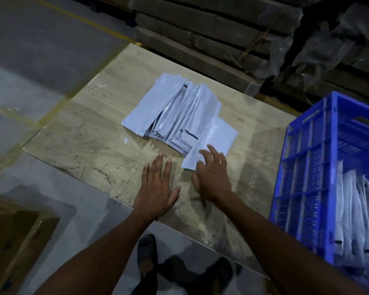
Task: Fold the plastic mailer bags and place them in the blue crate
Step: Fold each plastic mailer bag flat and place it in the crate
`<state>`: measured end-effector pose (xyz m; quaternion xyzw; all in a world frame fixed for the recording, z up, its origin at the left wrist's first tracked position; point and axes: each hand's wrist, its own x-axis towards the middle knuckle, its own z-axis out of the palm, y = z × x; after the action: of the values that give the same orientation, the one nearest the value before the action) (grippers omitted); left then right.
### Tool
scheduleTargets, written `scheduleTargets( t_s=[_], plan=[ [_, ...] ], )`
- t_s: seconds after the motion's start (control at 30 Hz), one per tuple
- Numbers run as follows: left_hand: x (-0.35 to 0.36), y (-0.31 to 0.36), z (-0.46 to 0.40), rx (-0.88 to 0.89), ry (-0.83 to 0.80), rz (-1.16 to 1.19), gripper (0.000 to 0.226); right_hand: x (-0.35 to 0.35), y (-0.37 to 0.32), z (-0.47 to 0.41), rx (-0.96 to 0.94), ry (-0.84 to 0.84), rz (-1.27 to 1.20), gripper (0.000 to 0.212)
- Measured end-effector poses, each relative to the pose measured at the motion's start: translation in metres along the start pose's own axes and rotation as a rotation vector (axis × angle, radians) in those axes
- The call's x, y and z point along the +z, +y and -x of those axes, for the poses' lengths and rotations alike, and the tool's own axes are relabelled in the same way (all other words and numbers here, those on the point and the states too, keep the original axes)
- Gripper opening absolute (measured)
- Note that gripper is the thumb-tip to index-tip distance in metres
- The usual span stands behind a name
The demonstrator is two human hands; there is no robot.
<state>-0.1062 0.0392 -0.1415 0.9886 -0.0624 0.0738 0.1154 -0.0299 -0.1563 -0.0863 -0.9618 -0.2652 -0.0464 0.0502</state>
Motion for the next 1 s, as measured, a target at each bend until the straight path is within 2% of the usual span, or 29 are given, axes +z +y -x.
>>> scheduleTargets(
  t_s=[0.13, 0.23, 0.3, 0.37, 0.47, 0.6, 0.67, 0.73, 0.8, 0.87, 0.97, 1.0],
  plan=[
    [0.001, -0.004, 0.002, 0.088, 0.065, 0.077, 0.083, 0.012, -0.035, 0.039, 0.019, -0.017, -0.101, 0.029],
    [0.001, -0.005, 0.001, 0.146, -0.013, 0.050, 0.070, 0.008, -0.060, 0.046, 0.067, -0.003, -0.226, 0.032],
    [0.003, -0.009, 0.002, 0.212, -0.047, 0.030, 0.061, 0.004, -0.061, 0.043, 0.163, -0.031, -0.333, 0.042],
    [0.004, -0.013, 0.002, 0.241, -0.068, 0.020, 0.070, 0.002, -0.042, 0.038, 0.133, -0.103, -0.276, 0.055],
    [0.001, -0.017, 0.000, 0.274, -0.086, 0.010, 0.078, 0.000, 0.008, 0.031, 0.029, -0.155, -0.119, 0.053],
    [-0.005, -0.033, -0.003, 0.321, -0.104, 0.032, 0.098, -0.009, 0.043, 0.042, -0.025, -0.428, -0.069, 0.082],
    [-0.008, -0.046, -0.003, 0.344, -0.126, 0.067, 0.090, -0.011, 0.037, 0.055, -0.015, -0.486, -0.060, 0.091],
    [-0.007, -0.057, -0.005, 0.385, -0.119, 0.105, 0.068, -0.013, 0.019, 0.066, 0.024, -0.522, -0.043, 0.086],
    [-0.013, -0.065, -0.010, 0.384, -0.130, 0.122, 0.066, -0.008, -0.002, 0.077, 0.089, -0.537, -0.030, 0.076],
    [-0.023, -0.064, -0.016, 0.300, -0.126, 0.123, 0.075, -0.007, -0.025, 0.086, 0.163, -0.447, -0.018, 0.067],
    [-0.030, -0.035, -0.016, 0.267, 0.036, 0.107, 0.042, -0.003, -0.044, 0.092, 0.224, -0.248, -0.025, 0.056],
    [-0.029, -0.017, -0.011, 0.284, 0.016, 0.135, 0.045, -0.001, -0.046, 0.092, 0.236, -0.220, -0.031, 0.055]
  ],
)
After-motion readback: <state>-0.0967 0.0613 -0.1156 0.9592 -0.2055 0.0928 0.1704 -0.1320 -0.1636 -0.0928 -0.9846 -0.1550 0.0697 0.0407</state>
